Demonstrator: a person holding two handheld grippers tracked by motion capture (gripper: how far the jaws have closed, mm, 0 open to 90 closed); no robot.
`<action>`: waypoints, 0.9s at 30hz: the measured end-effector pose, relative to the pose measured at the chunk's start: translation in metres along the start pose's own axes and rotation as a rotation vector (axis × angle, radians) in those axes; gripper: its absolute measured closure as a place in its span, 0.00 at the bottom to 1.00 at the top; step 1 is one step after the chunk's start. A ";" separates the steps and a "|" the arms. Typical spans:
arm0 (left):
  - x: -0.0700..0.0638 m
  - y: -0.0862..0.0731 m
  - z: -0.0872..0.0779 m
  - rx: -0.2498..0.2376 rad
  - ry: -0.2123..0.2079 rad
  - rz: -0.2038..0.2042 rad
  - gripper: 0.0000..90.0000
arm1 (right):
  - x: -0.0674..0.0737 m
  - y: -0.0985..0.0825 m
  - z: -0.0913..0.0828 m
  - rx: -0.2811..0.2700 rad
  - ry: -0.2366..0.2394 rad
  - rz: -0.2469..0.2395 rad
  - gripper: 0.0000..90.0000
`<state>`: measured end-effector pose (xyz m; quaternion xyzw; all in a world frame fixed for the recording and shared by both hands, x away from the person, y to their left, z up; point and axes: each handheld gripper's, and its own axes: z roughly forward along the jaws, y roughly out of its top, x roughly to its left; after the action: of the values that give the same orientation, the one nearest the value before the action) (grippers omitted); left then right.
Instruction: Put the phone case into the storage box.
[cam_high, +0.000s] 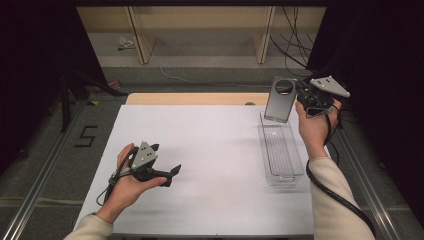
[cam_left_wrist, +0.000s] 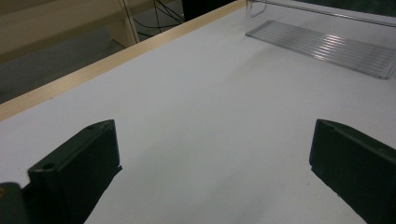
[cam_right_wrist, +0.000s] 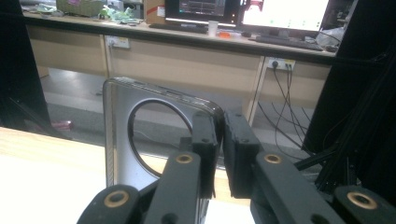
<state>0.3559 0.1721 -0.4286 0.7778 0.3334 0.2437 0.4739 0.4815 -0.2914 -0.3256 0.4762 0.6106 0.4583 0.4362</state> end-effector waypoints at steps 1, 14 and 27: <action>0.000 0.000 0.000 0.000 0.000 -0.001 0.01 | 0.000 0.000 0.000 0.000 -0.001 -0.001 0.93; 0.001 0.001 -0.001 -0.005 0.004 0.000 0.01 | 0.000 -0.003 0.007 0.022 -0.008 -0.001 0.93; 0.000 0.001 0.000 -0.004 0.001 -0.002 0.01 | -0.003 -0.004 0.009 0.029 -0.012 -0.008 0.93</action>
<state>0.3561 0.1721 -0.4280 0.7764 0.3339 0.2441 0.4755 0.4903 -0.2932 -0.3310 0.4827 0.6166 0.4447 0.4349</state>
